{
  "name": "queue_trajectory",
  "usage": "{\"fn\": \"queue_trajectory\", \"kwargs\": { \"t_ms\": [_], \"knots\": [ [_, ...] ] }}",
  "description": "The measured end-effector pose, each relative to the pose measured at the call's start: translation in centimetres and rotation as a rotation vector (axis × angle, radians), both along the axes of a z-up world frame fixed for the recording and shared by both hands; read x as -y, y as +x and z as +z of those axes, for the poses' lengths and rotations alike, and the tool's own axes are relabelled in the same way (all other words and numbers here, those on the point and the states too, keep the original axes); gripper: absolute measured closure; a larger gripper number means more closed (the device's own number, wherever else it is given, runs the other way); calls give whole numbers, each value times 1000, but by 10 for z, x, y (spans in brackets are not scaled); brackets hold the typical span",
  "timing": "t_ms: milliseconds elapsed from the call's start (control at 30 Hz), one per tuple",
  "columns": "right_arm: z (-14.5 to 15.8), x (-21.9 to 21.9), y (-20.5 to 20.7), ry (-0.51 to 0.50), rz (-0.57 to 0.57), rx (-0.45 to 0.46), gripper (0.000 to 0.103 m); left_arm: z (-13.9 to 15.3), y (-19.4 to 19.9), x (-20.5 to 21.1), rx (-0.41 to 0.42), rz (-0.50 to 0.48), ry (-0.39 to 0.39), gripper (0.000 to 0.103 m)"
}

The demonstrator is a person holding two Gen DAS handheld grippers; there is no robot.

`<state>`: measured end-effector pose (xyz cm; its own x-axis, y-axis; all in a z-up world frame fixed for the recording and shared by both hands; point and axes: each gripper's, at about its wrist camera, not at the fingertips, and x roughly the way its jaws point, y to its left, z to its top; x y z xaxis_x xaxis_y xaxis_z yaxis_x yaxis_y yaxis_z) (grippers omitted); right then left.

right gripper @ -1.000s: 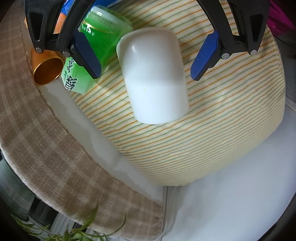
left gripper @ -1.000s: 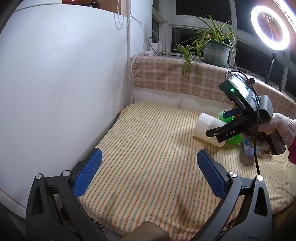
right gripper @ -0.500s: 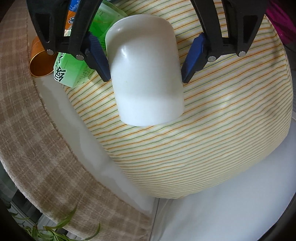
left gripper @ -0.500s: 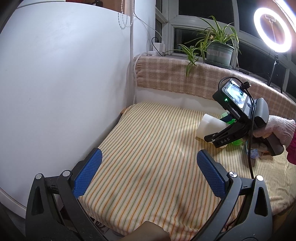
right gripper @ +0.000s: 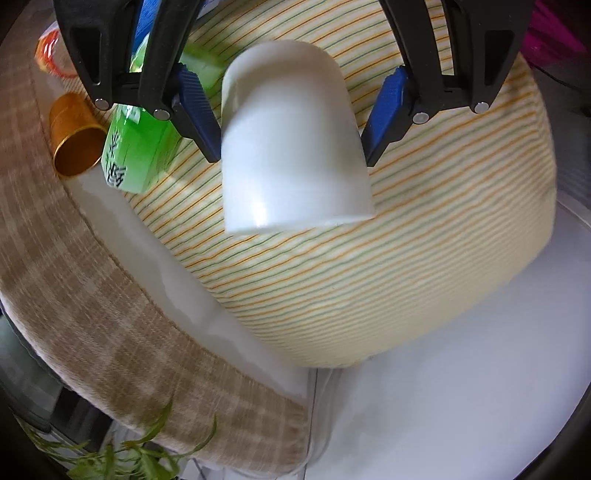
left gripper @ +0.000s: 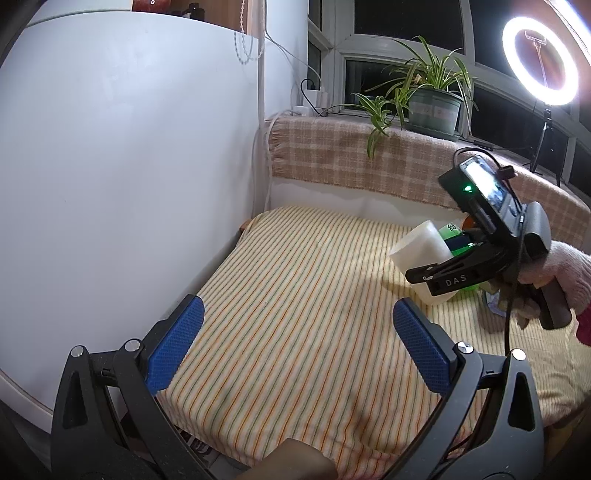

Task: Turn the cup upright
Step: 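Lift the white cup with the right gripper and rotate it upright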

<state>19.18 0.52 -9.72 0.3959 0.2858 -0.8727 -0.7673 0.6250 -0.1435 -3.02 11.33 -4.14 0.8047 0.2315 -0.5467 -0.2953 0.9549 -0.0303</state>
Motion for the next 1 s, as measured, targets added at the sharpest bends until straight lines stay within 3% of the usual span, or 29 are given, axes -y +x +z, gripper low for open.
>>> {"fn": "queue_trajectory", "kwargs": {
  "t_ms": [300,567,700,1000],
  "knots": [
    [27,35,-40,159,-60,-5,27,4,-6,8,11,-20,-2,0],
    [44,81,-75,311,-142,-62,27,6,-7,21,19,-59,4,0],
    [41,111,-91,380,-190,-146,27,6,-6,26,17,-77,-1,0],
    [6,181,-115,520,-321,-454,27,5,2,43,9,-117,2,0]
  ]
}}
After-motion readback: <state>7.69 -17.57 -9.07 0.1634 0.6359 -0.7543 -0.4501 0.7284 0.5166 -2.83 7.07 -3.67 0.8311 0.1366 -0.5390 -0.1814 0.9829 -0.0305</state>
